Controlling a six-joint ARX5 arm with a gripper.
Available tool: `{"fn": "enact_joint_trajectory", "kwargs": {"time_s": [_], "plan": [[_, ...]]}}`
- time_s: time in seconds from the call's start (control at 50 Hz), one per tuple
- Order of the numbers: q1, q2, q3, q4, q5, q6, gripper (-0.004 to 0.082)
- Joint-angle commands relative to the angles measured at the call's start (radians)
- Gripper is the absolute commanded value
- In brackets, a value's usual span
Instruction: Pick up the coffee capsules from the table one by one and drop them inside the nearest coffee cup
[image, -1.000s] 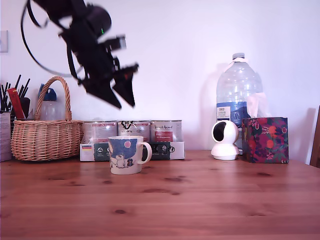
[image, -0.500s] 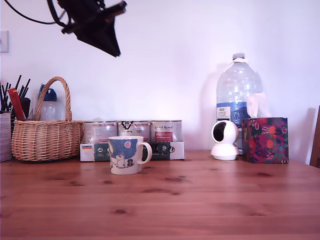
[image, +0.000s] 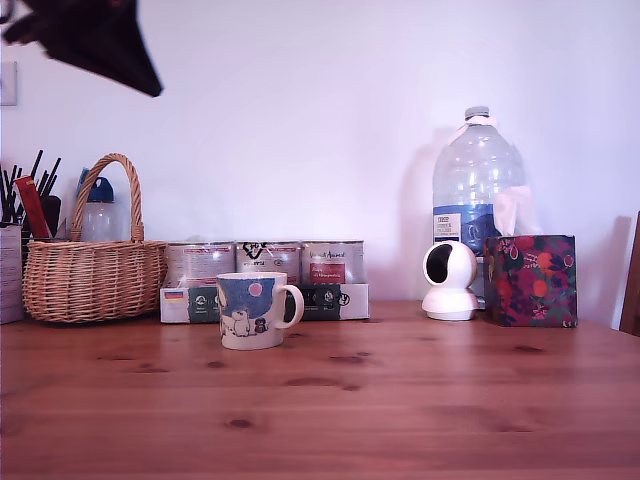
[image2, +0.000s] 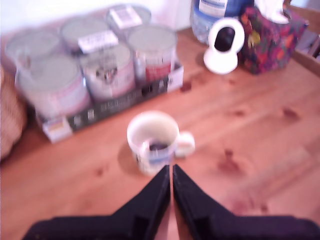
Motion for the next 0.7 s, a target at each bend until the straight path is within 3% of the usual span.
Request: {"fn": "enact_joint_trajectory", "kwargs": {"time_s": [0.0,0.4,0.68], "plan": [[0.003,-0.056,-0.076,0.013,-0.002,-0.020,-0.0019],[0.003,-0.452,-0.363,-0.029,-0.027,-0.178,-0.0019],[0.003,-0.601,-0.459,-0.126,-0.077,-0.257,-0.0019]]}}
